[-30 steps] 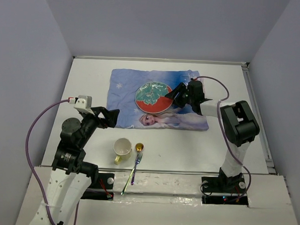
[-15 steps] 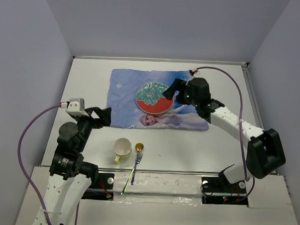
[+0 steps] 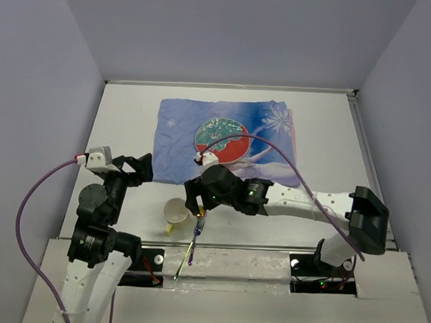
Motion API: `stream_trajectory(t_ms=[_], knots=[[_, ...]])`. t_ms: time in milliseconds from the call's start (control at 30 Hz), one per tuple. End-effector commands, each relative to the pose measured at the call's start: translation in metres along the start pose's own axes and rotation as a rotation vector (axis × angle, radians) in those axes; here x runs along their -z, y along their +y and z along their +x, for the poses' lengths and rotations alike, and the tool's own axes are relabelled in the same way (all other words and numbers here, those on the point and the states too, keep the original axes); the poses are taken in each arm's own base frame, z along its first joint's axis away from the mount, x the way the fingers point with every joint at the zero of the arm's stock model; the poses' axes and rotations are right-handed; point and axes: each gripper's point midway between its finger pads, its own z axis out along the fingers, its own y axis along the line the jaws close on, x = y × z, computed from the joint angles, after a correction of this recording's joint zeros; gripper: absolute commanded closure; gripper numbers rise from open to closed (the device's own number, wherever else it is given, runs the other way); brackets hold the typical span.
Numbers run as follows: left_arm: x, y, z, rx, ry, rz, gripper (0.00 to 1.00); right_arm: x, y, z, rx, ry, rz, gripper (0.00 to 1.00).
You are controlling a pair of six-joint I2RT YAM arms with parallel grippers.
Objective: Set the dinner table for one person
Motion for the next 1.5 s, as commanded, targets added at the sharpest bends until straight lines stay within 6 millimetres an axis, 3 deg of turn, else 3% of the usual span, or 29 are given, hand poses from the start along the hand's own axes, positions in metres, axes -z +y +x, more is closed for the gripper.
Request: stream_trajectory(t_ms=[0,100,233,333,467,500,633,700,833,933,1000,1033,1067,1167,1200,1267,1300,1400,1433,1467], knots=[[0.010,-0.002,-0.029,0.024,-0.104,-0.003,0.01,-0.008,0.021,-0.006,0.048,-0.018,0.046,0.17],[0.009,-0.002,-0.028,0.023,-0.100,-0.004,0.01,-0.021,0.027,0.002,0.066,0.008,0.050,0.20],[0.011,-0.002,-0.030,0.026,-0.109,-0.002,0.01,-0.030,0.030,-0.003,0.070,0.001,0.062,0.25],[0.011,-0.003,-0.031,0.027,-0.111,0.005,0.01,-0.044,0.028,-0.004,0.080,0.004,0.103,0.38],[0.012,-0.006,-0.031,0.031,-0.114,0.018,0.01,-0.062,0.022,0.004,0.091,0.029,0.150,0.47],[0.012,-0.005,-0.032,0.029,-0.117,0.015,0.01,-0.065,0.026,0.002,0.088,0.030,0.147,0.51],[0.012,-0.005,-0.033,0.031,-0.119,0.013,0.01,-0.079,0.033,-0.005,0.071,0.017,0.151,0.89],[0.014,-0.004,-0.035,0.033,-0.128,0.007,0.01,-0.078,0.038,-0.023,0.041,-0.037,0.164,1.00],[0.013,-0.002,-0.034,0.032,-0.124,0.000,0.01,-0.063,0.043,-0.065,0.046,-0.157,0.194,1.00],[0.012,0.005,-0.033,0.041,-0.123,-0.045,0.01,-0.045,0.028,-0.112,0.029,-0.239,0.210,1.00],[0.012,0.005,-0.033,0.042,-0.123,-0.045,0.01,-0.032,-0.008,-0.140,0.002,-0.287,0.273,1.00],[0.012,0.004,-0.031,0.043,-0.117,-0.039,0.01,-0.012,-0.021,-0.159,-0.004,-0.336,0.299,1.00],[0.012,0.003,-0.032,0.042,-0.120,-0.033,0.01,-0.003,-0.052,-0.173,-0.027,-0.361,0.357,1.00],[0.009,-0.001,-0.028,0.039,-0.102,-0.011,0.01,0.035,-0.101,-0.208,-0.065,-0.432,0.414,1.00],[0.008,-0.002,-0.027,0.036,-0.095,-0.005,0.01,0.046,-0.138,-0.223,-0.096,-0.461,0.475,1.00],[0.008,-0.006,-0.026,0.035,-0.092,0.017,0.01,0.061,-0.171,-0.236,-0.091,-0.479,0.528,1.00],[0.008,-0.007,-0.025,0.036,-0.088,0.023,0.01,0.073,-0.199,-0.251,-0.108,-0.509,0.579,1.00],[0.007,-0.011,-0.023,0.033,-0.077,0.042,0.01,0.072,-0.249,-0.264,-0.101,-0.500,0.676,1.00],[0.007,-0.013,-0.021,0.032,-0.069,0.055,0.01,0.082,-0.274,-0.278,-0.119,-0.520,0.703,1.00],[0.006,-0.015,-0.020,0.030,-0.063,0.061,0.01,0.072,-0.294,-0.275,-0.129,-0.495,0.729,1.00]])
